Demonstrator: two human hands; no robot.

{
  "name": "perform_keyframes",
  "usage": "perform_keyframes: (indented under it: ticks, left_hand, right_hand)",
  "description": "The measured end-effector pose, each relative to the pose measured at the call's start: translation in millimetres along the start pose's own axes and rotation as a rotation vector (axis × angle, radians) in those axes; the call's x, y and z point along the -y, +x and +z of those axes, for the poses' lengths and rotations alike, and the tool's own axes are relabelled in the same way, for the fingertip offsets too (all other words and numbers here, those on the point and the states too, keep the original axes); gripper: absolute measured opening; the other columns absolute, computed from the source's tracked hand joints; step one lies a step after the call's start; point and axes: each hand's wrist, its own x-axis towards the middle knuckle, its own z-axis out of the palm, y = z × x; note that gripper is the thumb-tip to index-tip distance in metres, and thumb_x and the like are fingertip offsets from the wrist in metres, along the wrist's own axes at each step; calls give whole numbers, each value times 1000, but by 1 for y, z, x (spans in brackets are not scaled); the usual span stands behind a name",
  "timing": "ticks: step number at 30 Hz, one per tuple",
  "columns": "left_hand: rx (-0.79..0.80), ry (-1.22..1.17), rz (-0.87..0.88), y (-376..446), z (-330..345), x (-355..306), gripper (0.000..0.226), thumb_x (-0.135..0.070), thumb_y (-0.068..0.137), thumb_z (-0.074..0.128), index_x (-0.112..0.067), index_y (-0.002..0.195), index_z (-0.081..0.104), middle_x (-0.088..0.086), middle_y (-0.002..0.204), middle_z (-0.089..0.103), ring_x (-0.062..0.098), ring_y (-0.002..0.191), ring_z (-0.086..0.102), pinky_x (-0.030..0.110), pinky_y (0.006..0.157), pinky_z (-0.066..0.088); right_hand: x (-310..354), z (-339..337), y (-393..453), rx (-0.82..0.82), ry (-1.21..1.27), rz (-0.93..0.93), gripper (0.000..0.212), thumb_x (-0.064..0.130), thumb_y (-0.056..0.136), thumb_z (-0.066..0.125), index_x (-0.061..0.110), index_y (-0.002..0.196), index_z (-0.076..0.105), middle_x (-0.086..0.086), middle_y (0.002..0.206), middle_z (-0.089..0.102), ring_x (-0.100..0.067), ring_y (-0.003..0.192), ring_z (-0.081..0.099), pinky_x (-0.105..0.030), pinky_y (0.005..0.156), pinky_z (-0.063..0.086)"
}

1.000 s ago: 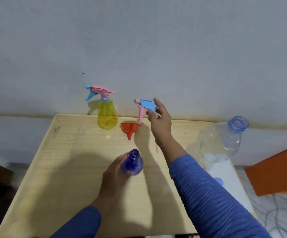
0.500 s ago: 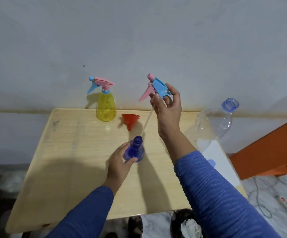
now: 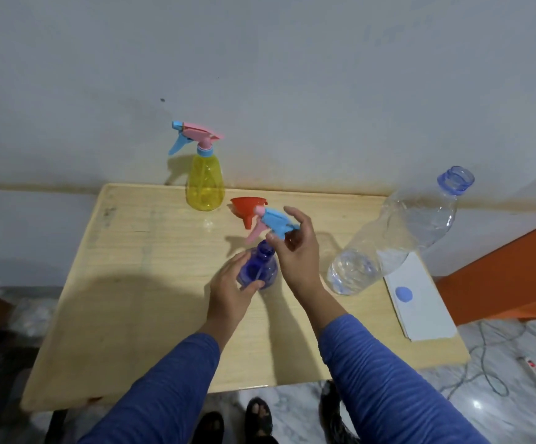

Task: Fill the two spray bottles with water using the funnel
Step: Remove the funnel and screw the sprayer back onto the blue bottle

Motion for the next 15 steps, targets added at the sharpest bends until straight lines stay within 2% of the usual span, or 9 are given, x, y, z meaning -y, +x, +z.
perform_keyframes:
  ticks: [3, 5, 9, 13, 15]
  left_hand:
    - [-9, -9, 14, -2, 1, 1, 70, -7, 68, 81, -17, 132, 54, -15, 129, 48, 6, 121, 49, 23, 100, 42]
    - [-21, -20, 1, -4, 2, 2, 69, -5, 70, 80, -17, 133, 53, -15, 130, 48, 5, 121, 49, 20, 100, 41]
    - [-38, -31, -54, -9, 9, 1, 67, -7, 76, 75, -18, 136, 48, -7, 138, 49, 6, 126, 44, 2, 95, 31]
    - [-57, -20, -72, -9, 13, 1, 67, -9, 77, 73, -17, 138, 47, -2, 139, 51, 10, 126, 47, 13, 98, 36]
    - [-64, -16, -88, -9, 15, 2, 67, -10, 77, 73, -17, 138, 47, -3, 140, 50, 7, 126, 46, 13, 98, 35]
  right_hand:
    - [-10, -1, -1, 102, -85, -29, 54, 3, 83, 65, 38, 121, 53, 12, 115, 61, -5, 98, 59, -25, 87, 51]
    - [-10, -3, 2, 149, -99, -31, 55, 2, 83, 65, 41, 119, 53, 20, 115, 60, -5, 103, 59, -29, 92, 51]
    - [-16, -14, 3, 233, -56, -33, 53, 7, 85, 66, 38, 126, 51, 7, 123, 61, -10, 109, 60, -34, 94, 52]
    - [-23, -21, 2, 284, -25, -48, 52, 10, 86, 66, 30, 131, 49, 6, 127, 58, -12, 115, 59, -37, 96, 51]
    - [-26, -20, 3, 302, -33, -56, 51, 10, 86, 66, 27, 131, 50, 6, 126, 58, -12, 114, 58, -39, 95, 52]
